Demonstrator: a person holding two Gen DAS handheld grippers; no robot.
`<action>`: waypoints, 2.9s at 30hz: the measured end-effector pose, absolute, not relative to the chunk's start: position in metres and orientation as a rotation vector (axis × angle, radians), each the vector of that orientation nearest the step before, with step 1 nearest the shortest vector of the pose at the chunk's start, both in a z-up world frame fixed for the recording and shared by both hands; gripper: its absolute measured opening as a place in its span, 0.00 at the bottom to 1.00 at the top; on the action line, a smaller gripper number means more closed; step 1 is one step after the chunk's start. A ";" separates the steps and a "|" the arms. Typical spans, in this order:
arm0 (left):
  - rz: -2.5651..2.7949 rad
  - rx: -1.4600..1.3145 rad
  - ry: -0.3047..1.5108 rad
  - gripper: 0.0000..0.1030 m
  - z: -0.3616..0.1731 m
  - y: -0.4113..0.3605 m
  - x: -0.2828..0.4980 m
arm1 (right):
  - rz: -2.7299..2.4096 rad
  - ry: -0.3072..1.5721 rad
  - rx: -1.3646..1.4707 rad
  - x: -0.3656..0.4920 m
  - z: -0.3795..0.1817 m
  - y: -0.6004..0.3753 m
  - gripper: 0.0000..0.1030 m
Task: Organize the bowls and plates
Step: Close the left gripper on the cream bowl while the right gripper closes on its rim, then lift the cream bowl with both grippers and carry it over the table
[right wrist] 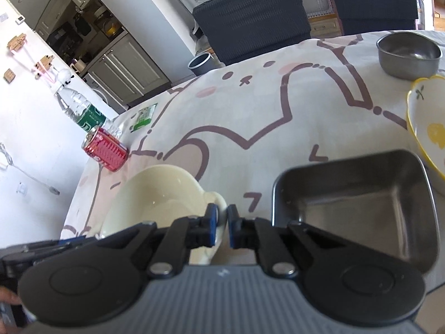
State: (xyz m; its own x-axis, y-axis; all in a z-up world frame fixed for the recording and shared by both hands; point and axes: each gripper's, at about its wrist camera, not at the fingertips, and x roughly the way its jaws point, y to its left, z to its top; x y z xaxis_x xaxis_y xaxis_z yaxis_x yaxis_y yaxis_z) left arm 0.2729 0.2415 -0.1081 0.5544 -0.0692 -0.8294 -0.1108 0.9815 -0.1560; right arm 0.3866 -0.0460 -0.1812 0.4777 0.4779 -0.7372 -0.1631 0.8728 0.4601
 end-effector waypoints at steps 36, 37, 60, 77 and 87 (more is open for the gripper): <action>0.012 -0.459 1.062 0.29 -0.143 0.250 0.295 | 0.517 1.158 0.184 0.417 -0.201 -0.013 0.23; 0.013 -0.470 1.062 0.29 -0.144 0.251 0.295 | 0.517 1.159 0.186 0.418 -0.200 -0.014 0.23; 0.027 -0.409 0.922 0.28 -0.082 0.222 0.269 | 0.546 1.018 0.143 0.391 -0.155 -0.034 0.25; -0.080 -0.419 0.809 0.27 -0.008 0.128 0.193 | 0.450 0.899 0.210 0.294 -0.068 -0.131 0.25; -0.203 -0.376 0.837 0.26 -0.010 0.046 0.176 | 0.317 0.891 0.284 0.236 -0.065 -0.218 0.25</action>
